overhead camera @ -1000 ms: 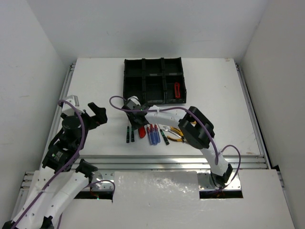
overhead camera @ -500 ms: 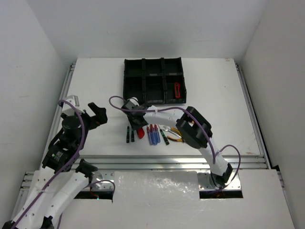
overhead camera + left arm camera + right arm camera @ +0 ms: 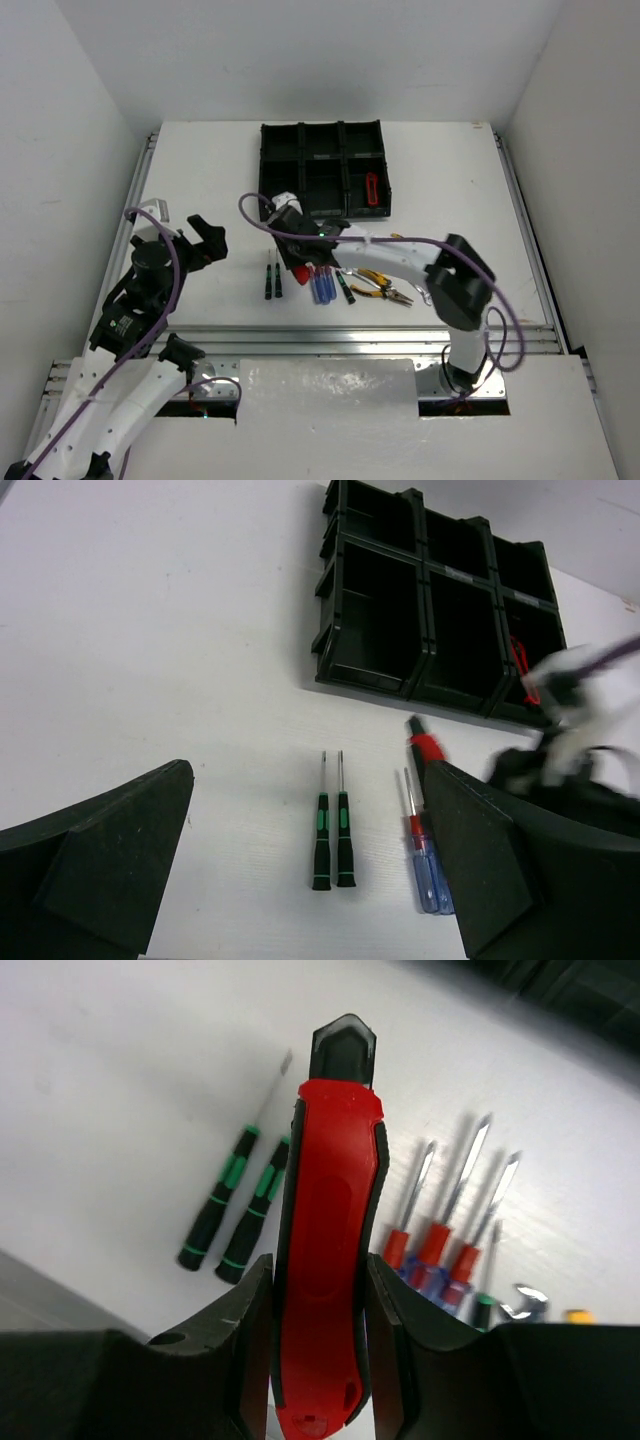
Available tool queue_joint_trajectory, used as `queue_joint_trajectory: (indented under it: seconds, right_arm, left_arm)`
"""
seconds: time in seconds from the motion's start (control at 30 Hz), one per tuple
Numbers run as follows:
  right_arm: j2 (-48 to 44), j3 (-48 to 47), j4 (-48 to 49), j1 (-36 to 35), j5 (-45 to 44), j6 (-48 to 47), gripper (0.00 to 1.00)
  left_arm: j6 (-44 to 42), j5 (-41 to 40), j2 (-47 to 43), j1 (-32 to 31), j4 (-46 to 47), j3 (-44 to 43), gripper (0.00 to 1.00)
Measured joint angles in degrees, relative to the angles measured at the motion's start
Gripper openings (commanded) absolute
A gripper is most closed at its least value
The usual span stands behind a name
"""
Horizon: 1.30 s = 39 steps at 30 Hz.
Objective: Sort the tools into containers
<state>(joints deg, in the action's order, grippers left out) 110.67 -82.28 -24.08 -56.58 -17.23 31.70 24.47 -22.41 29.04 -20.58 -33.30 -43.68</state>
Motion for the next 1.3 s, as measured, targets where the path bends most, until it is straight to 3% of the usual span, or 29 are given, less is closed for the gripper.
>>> queue_joint_trajectory:
  seconds: [0.17,0.3,0.43,0.53,0.77,1.0,1.1,1.23,1.3]
  right_arm:
    - [-14.2,3.1,2.2,1.7,-2.2,-4.7,0.15]
    - [-18.5,2.9,3.5,12.0,-1.5,-7.9,0.15]
    - [-13.0,-0.9,1.2,25.0,-1.5,-10.9,0.15]
    - [-5.9,-5.4,0.0,30.1,-1.5,-13.0,0.15]
    - [7.7,-15.3,-3.8,33.7,1.1,-15.2,0.17]
    - [13.4,-21.5,-5.9,34.5,3.7,-15.2,0.21]
    - [15.6,-24.0,-6.6,34.8,4.4,-15.2,0.32]
    - [17.4,-26.0,-7.5,34.9,5.4,-15.1,0.64]
    - [17.6,-26.4,-8.0,34.9,5.5,-15.4,0.65]
  left_arm:
    - [0.0,0.3,0.3,0.0,0.0,0.0,1.00]
    - [0.0,0.7,0.3,0.0,0.0,0.0,1.00]
    - [0.0,0.7,0.3,0.0,0.0,0.0,1.00]
    - [0.0,0.7,0.3,0.0,0.0,0.0,1.00]
    - [-0.1,1.0,0.8,0.0,0.0,0.0,1.00]
    - [-0.2,1.6,1.3,0.0,0.1,0.0,1.00]
    - [-0.2,1.7,1.4,0.0,0.1,0.0,1.00]
    - [-0.2,2.0,1.5,0.0,0.1,0.0,1.00]
    - [-0.2,2.1,1.6,0.0,0.1,0.0,1.00]
